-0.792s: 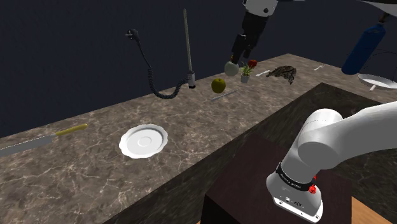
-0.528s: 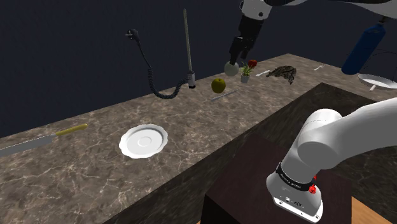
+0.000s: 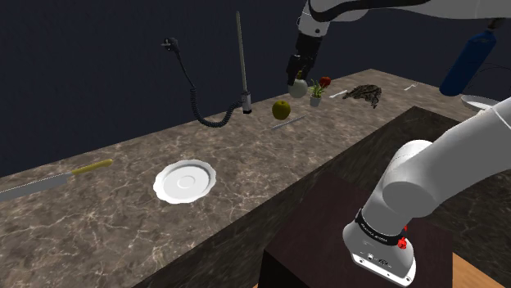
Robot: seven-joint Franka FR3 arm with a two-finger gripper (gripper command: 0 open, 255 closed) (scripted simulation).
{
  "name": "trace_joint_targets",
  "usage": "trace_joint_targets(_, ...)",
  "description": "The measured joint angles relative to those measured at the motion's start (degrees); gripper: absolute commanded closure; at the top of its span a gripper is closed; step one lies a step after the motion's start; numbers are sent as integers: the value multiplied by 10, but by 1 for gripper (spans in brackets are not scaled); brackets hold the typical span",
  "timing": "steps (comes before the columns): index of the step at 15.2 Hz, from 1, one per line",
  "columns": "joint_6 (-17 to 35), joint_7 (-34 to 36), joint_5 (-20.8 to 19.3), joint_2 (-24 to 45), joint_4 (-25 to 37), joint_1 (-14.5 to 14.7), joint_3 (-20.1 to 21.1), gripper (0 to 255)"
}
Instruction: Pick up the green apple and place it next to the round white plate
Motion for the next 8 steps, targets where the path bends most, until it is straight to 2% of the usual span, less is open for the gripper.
trace_joint_targets(8,36,-81,38,160,94,-7,-65,0)
